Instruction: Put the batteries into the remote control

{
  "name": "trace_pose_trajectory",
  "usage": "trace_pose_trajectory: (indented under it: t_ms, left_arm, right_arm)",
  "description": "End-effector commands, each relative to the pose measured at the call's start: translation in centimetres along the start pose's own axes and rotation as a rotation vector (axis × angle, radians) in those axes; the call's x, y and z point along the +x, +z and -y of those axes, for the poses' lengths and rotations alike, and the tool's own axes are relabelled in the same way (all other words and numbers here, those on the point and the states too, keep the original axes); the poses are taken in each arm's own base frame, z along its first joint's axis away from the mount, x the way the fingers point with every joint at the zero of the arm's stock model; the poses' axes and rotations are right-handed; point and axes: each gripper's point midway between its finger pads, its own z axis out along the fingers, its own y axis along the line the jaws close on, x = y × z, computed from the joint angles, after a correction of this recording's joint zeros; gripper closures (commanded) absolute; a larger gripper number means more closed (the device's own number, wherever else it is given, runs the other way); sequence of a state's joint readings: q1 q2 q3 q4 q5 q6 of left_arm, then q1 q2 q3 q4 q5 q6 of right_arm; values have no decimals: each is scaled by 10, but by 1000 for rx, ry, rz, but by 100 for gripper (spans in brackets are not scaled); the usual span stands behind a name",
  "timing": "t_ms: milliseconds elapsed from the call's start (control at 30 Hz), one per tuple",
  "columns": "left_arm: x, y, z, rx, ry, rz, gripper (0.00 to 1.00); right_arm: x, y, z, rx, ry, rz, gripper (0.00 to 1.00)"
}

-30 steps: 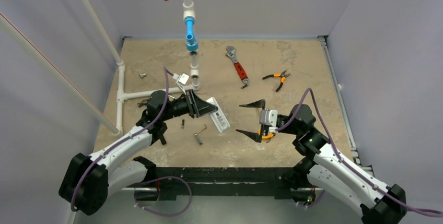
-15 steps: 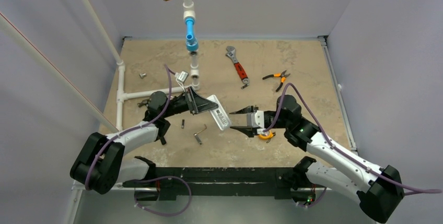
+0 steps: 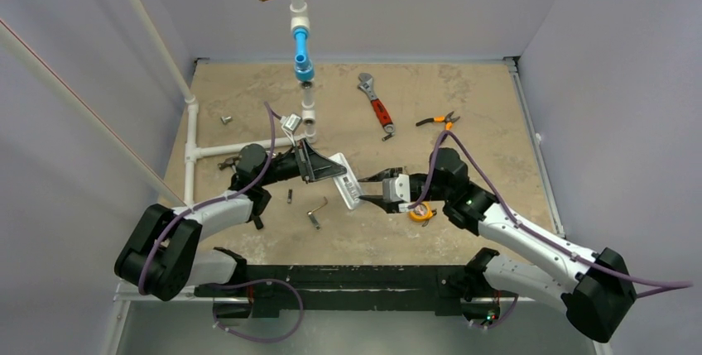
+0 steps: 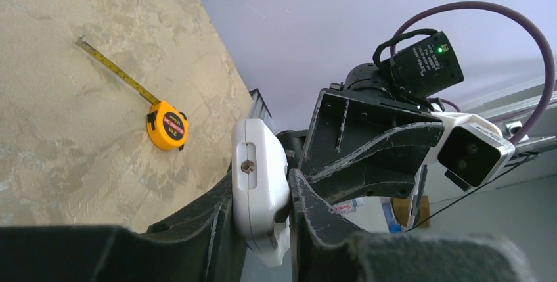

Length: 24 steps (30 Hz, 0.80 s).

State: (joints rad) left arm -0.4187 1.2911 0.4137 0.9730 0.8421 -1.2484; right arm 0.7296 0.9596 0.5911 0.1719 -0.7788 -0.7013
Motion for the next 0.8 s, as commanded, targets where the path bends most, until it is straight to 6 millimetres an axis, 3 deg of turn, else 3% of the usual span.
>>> trace_pose_trajectory:
  t_ms: [0, 767]
  left_arm:
    - [-12, 1, 18, 54, 62, 22, 100]
    - [-17, -4, 5, -51, 47, 86, 100]
  right_arm:
    - [-25, 4, 16, 16, -84, 57, 63]
    - [-27, 6, 3, -43, -79, 65, 58]
